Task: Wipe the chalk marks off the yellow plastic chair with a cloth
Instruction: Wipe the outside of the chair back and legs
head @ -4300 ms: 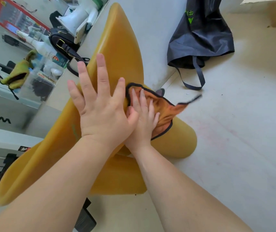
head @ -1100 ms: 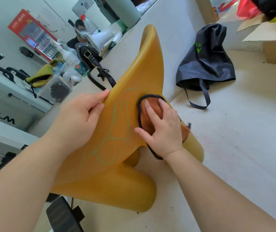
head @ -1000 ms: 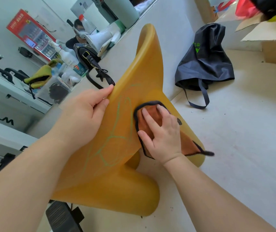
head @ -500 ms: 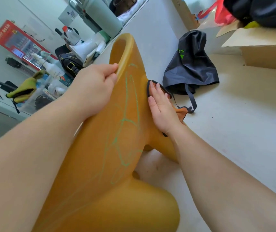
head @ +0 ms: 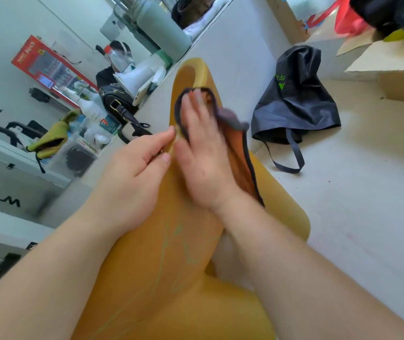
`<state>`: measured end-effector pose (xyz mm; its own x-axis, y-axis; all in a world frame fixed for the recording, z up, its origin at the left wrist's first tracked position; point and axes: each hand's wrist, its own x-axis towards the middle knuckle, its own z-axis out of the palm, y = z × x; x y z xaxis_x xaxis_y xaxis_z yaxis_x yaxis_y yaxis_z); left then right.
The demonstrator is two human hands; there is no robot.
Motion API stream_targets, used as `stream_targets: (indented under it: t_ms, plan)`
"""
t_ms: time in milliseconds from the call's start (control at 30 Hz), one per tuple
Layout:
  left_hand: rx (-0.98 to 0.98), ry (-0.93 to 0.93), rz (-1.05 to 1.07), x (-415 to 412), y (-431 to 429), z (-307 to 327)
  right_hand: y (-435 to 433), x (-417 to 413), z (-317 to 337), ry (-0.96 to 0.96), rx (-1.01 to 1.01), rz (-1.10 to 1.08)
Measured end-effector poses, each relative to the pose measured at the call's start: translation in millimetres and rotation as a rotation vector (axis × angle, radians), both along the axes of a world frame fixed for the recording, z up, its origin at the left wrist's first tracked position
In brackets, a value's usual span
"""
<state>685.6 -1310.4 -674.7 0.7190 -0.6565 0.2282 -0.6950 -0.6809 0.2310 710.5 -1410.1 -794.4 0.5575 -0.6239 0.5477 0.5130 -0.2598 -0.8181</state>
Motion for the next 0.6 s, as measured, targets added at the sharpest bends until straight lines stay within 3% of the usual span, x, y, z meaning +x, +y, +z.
stream_targets:
  t_ms: [133, 467, 600]
  plan:
    - [-0.025, 0.033, 0.079, -2.9, 0.0, 1.0, -44.9, 21.6, 8.3, 0.211, 0.235, 0.17]
    - [-0.037, 0.102, 0.083, -3.6, 3.1, 5.4, 90.5, -52.3, -10.5, 0.082, 0.199, 0.155]
    - [-0.033, 0.072, 0.054, -3.2, 1.1, 2.0, 39.5, -21.8, -14.5, 0.231, 0.222, 0.158]
